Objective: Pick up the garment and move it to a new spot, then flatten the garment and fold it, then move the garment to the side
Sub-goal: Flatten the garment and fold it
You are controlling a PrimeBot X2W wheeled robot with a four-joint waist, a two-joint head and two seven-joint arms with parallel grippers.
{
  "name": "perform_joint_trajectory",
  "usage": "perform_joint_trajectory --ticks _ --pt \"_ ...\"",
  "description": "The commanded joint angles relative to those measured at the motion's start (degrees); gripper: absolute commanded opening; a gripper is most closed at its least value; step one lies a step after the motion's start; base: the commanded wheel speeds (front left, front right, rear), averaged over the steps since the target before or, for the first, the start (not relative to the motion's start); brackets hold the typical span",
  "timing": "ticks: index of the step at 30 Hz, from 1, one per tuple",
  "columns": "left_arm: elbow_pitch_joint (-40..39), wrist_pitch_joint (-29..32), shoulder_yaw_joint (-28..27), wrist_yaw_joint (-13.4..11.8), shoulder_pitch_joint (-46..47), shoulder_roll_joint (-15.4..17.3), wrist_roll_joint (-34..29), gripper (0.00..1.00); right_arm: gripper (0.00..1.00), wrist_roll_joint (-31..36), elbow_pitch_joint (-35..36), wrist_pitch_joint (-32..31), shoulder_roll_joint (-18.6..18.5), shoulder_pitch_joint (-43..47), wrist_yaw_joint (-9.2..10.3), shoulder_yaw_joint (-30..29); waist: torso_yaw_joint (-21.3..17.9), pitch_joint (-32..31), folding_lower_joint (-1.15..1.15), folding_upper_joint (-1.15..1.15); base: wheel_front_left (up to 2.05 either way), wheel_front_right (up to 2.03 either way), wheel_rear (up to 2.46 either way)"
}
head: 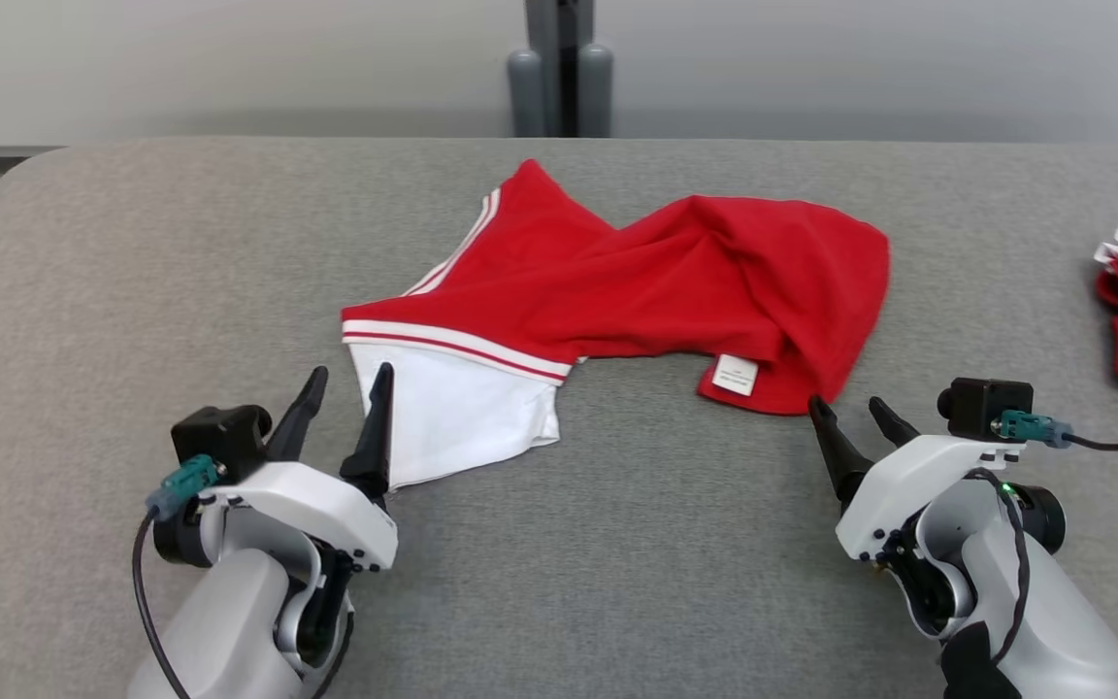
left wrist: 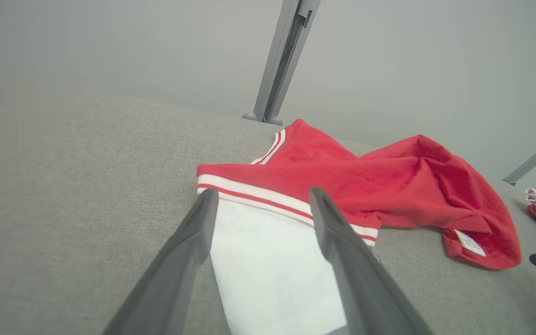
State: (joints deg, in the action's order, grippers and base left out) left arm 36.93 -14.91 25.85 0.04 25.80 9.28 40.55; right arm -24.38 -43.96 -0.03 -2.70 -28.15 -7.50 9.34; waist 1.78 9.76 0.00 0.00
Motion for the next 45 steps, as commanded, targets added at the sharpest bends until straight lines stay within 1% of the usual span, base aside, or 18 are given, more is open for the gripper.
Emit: perform_joint_trajectory --ticks 1,7,9,14,15,16,17,19,21,26,29,32,36,43,45 --pt "-2.0 -0.3 -0.1 -0.7 -1.3 0.3 -0.9 1.0 1.0 0.0 -2.3 0.5 -0.4 -1.3 0.01 -0.6 2.0 -0.1 0.0 0.0 0.0 0.0 0.0" --pt "-10.2 -0.3 0.3 -2.8 -5.7 1.0 -2.9 1.0 1.0 0.6 -13.3 2.6 -0.4 -6.4 0.01 -2.3 4.9 -0.2 0.0 0.0 0.0 0.0 0.0" --pt "-12.5 -0.1 0.5 -3.4 -6.8 1.3 -3.2 1.0 1.0 -0.3 -16.2 3.0 -0.4 -8.1 0.01 -2.1 5.5 -0.1 0.0 0.0 0.0 0.0 0.0" --pt "-16.3 0.6 0.5 -4.7 -8.7 2.1 -3.3 1.0 1.0 -1.9 -20.5 3.8 -0.4 -11.0 0.01 0.1 5.9 0.1 0.0 0.0 0.0 0.0 0.0" --pt "-17.1 0.9 0.5 -5.1 -9.1 2.2 -3.2 1.0 0.93 -2.0 -21.3 4.3 -0.4 -11.6 0.01 0.9 5.8 0.2 0.0 0.0 0.0 0.0 0.0" --pt "-17.7 1.1 0.4 -5.3 -9.5 2.4 -3.2 1.0 0.6 -2.5 -21.9 4.5 -0.4 -11.9 0.01 1.7 5.7 0.2 0.0 0.0 0.0 0.0 0.0" --pt "-18.4 1.2 0.3 -5.7 -9.9 2.6 -3.0 1.0 0.45 -2.9 -22.4 4.6 -0.4 -12.1 0.01 2.6 5.5 0.2 0.0 0.0 0.0 0.0 0.0" --pt "-19.3 1.3 0.0 -6.2 -10.6 3.1 -2.8 1.0 0.28 -3.7 -22.7 4.7 -0.4 -12.3 0.01 4.5 4.8 0.2 0.0 0.0 0.0 0.0 0.0" --pt "-20.1 1.4 -0.2 -6.6 -11.2 3.3 -2.5 1.0 0.0 -4.0 -22.7 4.9 -0.4 -12.2 0.01 6.4 3.9 0.1 0.0 0.0 0.0 0.0 0.0" --pt "-21.4 1.5 -0.7 -7.2 -12.4 3.8 -1.9 1.0 0.0 -6.3 -20.0 4.2 -0.4 -9.8 0.01 10.3 0.9 -0.3 0.0 0.0 0.0 0.0 0.0" --pt "-22.0 1.6 -0.8 -7.6 -12.9 4.0 -1.8 1.0 0.0 -6.4 -18.6 4.1 -0.6 -8.2 0.01 11.3 -1.0 -0.5 0.0 0.0 0.0 0.0 0.0" --pt "-22.6 1.7 -0.8 -7.7 -13.4 4.2 -1.8 1.0 0.0 -7.5 -16.0 2.1 -1.7 -6.0 0.02 12.4 -2.6 -0.7 0.0 0.0 0.0 0.0 0.0" --pt "-23.4 2.0 -0.5 -7.9 -13.6 4.4 -1.9 1.0 0.0 -8.6 -9.7 -1.6 -6.1 -3.4 0.02 14.7 -4.2 -0.7 0.0 0.0 0.0 0.0 0.0" --pt "-24.6 2.9 0.1 -8.3 -14.0 4.9 -2.0 1.0 0.0 -12.2 4.8 -11.1 -16.7 0.9 0.01 17.1 -5.3 -0.3 0.0 0.0 0.0 0.0 0.0" --pt "-24.8 3.0 0.2 -8.3 -14.1 5.0 -2.0 1.0 0.0 -13.3 7.6 -13.1 -18.3 1.9 0.01 17.3 -5.4 -0.1 0.0 0.0 0.0 0.0 0.0"
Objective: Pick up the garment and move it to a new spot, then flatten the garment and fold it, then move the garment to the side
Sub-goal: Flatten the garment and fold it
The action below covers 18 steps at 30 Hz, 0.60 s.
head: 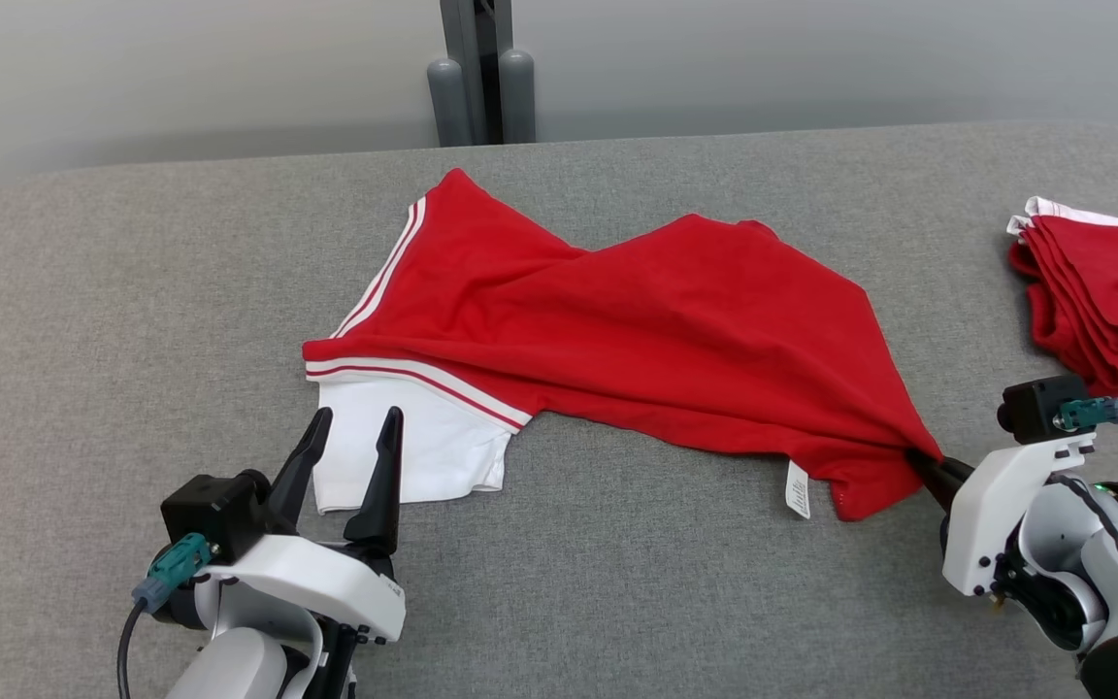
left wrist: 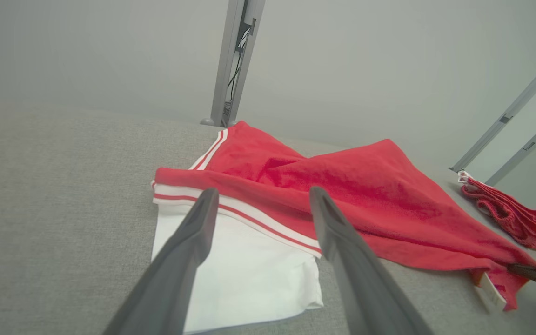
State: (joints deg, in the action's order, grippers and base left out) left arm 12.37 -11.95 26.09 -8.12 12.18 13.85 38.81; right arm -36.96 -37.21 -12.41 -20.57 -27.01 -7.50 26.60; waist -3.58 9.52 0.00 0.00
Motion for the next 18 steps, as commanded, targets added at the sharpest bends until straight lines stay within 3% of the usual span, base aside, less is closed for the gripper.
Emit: perform_joint_trajectory --ticks 1,3,4,5,6,7,13,18 --pt "-0.3 0.1 0.0 -0.2 -0.4 0.5 -0.2 1.0 0.0 -1.2 1.8 -1.4 -1.2 1.1 0.01 0.0 0.0 0.2 0.0 0.0 0.0 0.0 0.0" --pt "-0.3 0.3 0.1 -0.2 -0.3 0.7 -0.2 1.0 0.02 -1.7 3.3 -2.0 -2.3 1.3 0.01 0.3 0.1 0.4 0.0 0.0 0.0 0.0 0.0" --pt "-0.4 0.4 0.1 -0.2 -0.3 0.7 -0.2 1.0 0.34 -2.1 3.6 -2.0 -2.6 1.3 0.01 0.3 0.1 0.5 0.0 0.0 0.0 0.0 0.0" --pt "-0.4 0.5 0.2 -0.2 -0.2 0.8 -0.2 1.0 0.48 -1.9 3.6 -1.5 -3.0 1.1 0.01 0.3 0.2 0.5 0.0 0.0 0.0 0.0 0.0" --pt "-0.5 0.6 0.2 -0.1 -0.2 0.9 -0.2 1.0 0.89 -1.1 3.5 -0.9 -3.4 0.8 0.01 0.7 0.2 0.6 0.0 0.0 0.0 0.0 0.0" --pt "-0.5 0.5 0.3 -0.1 -0.3 0.9 -0.2 1.0 1.0 -0.5 3.1 -0.4 -3.7 0.4 0.01 1.0 0.3 0.6 0.0 0.0 0.0 0.0 0.0" --pt "-0.9 0.6 0.7 -0.2 -1.3 1.1 -0.1 1.0 1.0 0.9 2.1 3.0 -4.2 -0.2 0.01 1.2 -0.2 0.2 0.0 0.0 0.0 0.0 0.0" --pt "-2.3 0.4 0.9 -0.3 -3.0 0.7 0.9 1.0 1.0 3.2 2.9 9.9 -4.6 1.0 0.01 -3.0 -1.6 -0.7 0.0 0.0 0.0 0.0 0.0"
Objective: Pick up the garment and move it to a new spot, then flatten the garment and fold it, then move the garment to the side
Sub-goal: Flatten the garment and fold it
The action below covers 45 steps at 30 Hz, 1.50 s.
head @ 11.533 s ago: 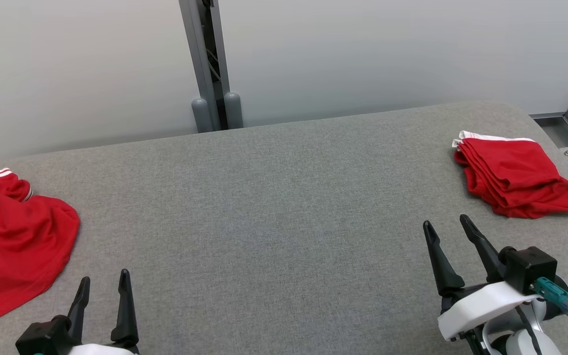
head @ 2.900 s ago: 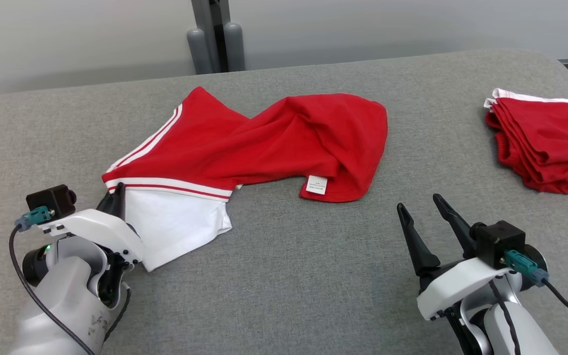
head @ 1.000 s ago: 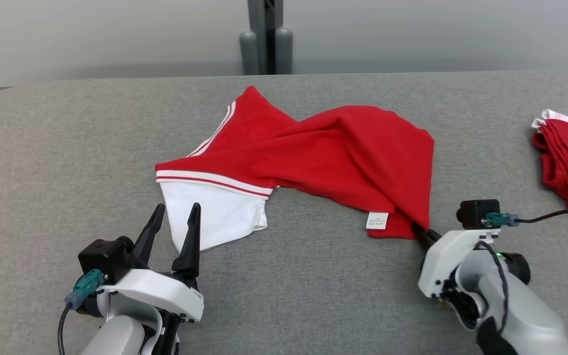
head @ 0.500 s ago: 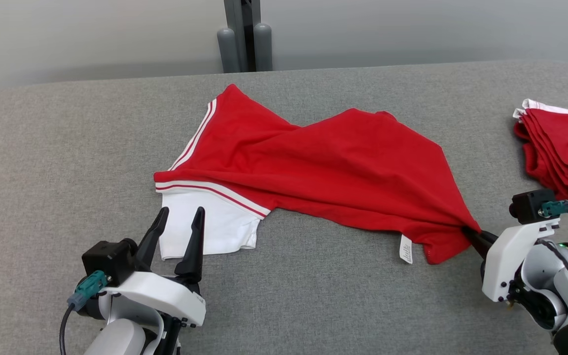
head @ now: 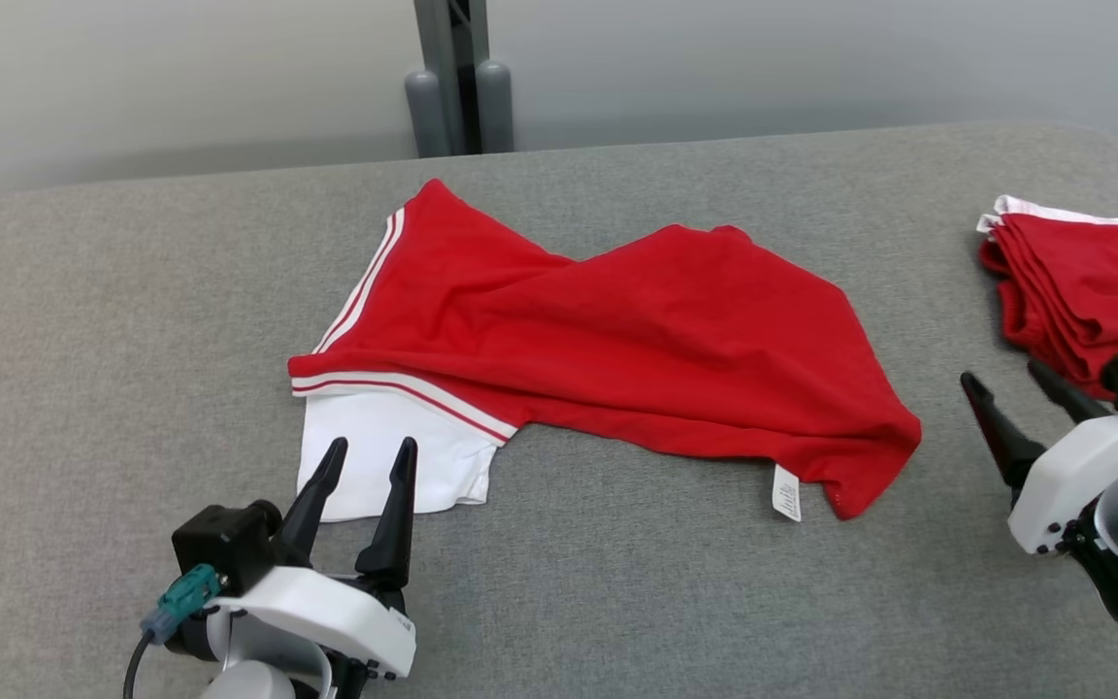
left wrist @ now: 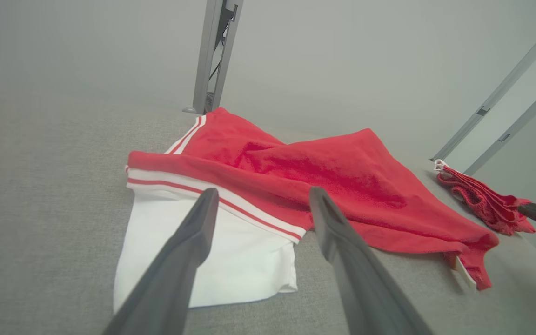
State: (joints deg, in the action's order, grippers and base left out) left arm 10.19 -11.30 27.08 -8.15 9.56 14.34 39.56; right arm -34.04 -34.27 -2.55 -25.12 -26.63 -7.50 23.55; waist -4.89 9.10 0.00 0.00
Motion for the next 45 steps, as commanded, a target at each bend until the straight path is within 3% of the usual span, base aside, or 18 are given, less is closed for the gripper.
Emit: perform_joint_trajectory --ticks 1,5,9,19,25,33,45 --pt "-0.5 -0.4 -0.2 -0.4 -0.8 0.2 0.4 1.0 1.0 0.7 0.4 1.9 0.3 0.9 0.01 -1.3 -0.6 -0.5 0.0 0.0 0.0 0.0 0.0" --pt "-2.3 -1.1 -1.0 -1.0 -3.0 0.0 1.1 1.0 1.0 5.8 3.6 8.6 2.4 3.1 0.01 -8.6 -2.4 -2.1 0.0 0.0 0.0 0.0 0.0" --pt "-3.5 -1.9 -2.1 -1.7 -4.6 0.3 1.4 1.0 1.0 10.3 8.0 11.0 6.0 5.9 0.01 -13.6 -3.5 -3.6 0.0 0.0 0.0 0.0 0.0" --pt "-5.3 -2.8 -4.9 -3.4 -9.4 1.8 1.8 1.0 1.0 20.5 21.5 9.7 16.6 14.7 0.01 -19.8 -4.2 -7.5 0.0 0.0 0.0 0.0 0.0" --pt "-6.1 -3.5 -6.5 -4.5 -12.1 2.3 0.7 1.0 1.0 24.7 27.1 8.6 20.6 19.5 0.01 -20.8 -3.8 -8.9 0.0 0.0 0.0 0.0 0.0" --pt "-7.5 -3.8 -8.8 -5.3 -14.8 2.0 -0.5 1.0 1.0 26.7 29.1 8.2 22.0 22.3 0.01 -20.9 -3.2 -9.0 0.0 0.0 0.0 0.0 0.0" --pt "-7.7 -3.9 -10.7 -4.6 -15.3 1.5 -1.8 1.0 1.0 25.0 27.5 8.1 22.1 21.2 0.01 -20.7 -2.9 -8.9 0.0 0.0 0.0 0.0 0.0"
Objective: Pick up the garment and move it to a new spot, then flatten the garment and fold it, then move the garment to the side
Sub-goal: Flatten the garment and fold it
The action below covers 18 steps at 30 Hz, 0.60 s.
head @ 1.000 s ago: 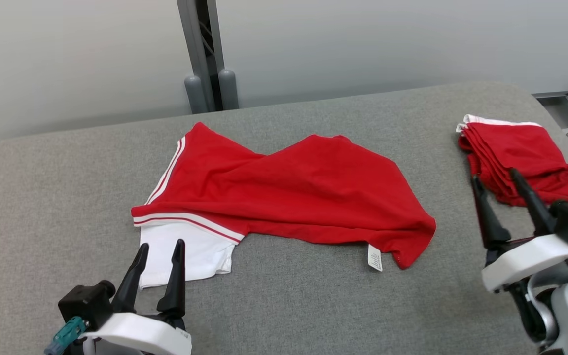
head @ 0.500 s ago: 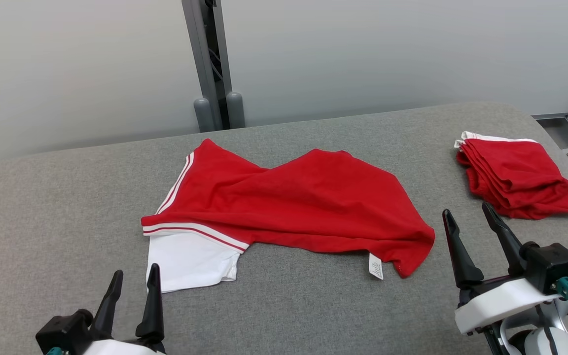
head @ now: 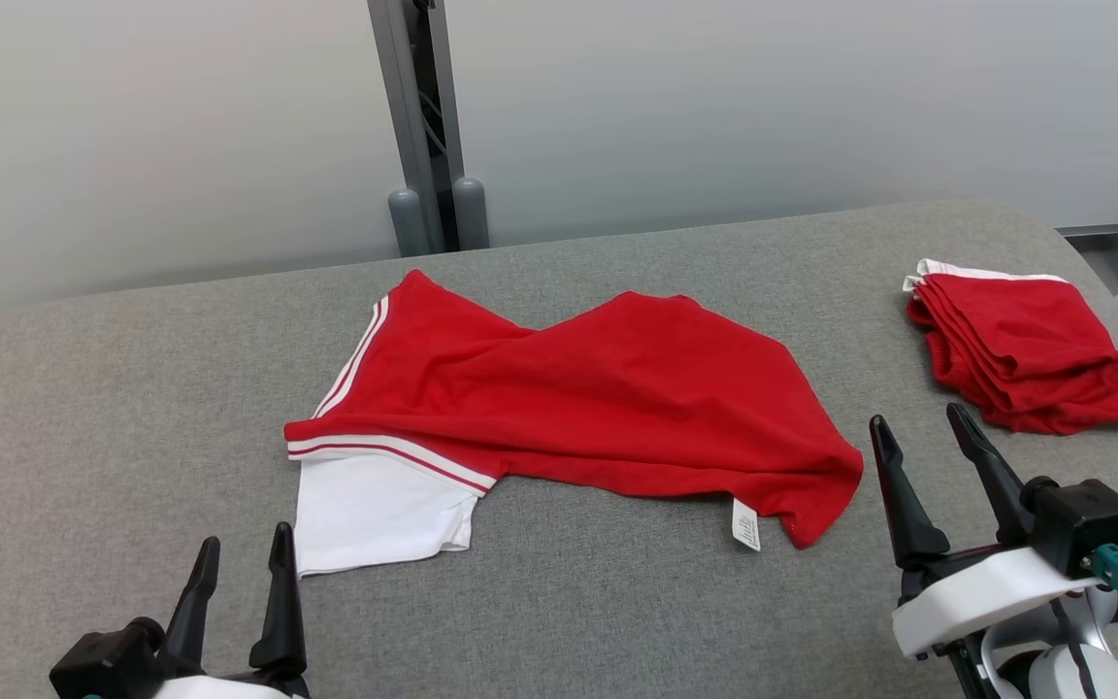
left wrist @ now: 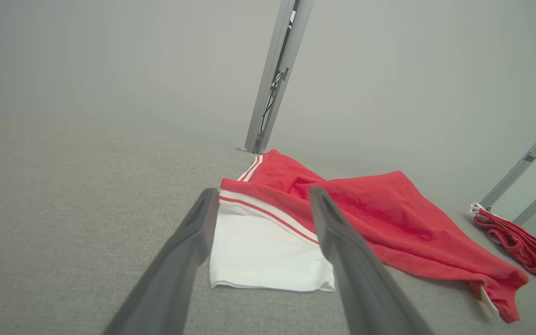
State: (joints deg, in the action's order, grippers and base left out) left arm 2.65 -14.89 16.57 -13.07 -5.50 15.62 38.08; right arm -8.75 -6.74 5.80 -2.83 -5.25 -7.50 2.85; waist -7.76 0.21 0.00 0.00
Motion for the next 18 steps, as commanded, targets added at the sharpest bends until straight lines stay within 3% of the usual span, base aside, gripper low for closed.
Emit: perform_joint_trajectory --ticks 1,7,18 --pt "-0.1 -0.3 -0.4 0.4 -0.3 0.2 -0.4 1.0 1.0 -0.4 -0.2 -0.2 -0.2 -0.3 0.01 0.0 0.0 0.0 0.0 0.0 0.0 0.0 0.0" --pt "1.7 1.5 0.3 1.2 0.1 0.8 0.2 1.0 1.0 -0.8 -1.1 -0.6 -0.2 -0.7 0.01 0.3 0.2 0.3 0.0 0.0 0.0 0.0 0.0" --pt "11.5 18.0 3.6 3.8 10.0 4.2 3.0 1.0 1.0 -0.9 -1.3 -1.8 -0.2 -1.6 0.01 1.0 0.4 2.2 0.0 0.0 0.0 0.0 0.0"
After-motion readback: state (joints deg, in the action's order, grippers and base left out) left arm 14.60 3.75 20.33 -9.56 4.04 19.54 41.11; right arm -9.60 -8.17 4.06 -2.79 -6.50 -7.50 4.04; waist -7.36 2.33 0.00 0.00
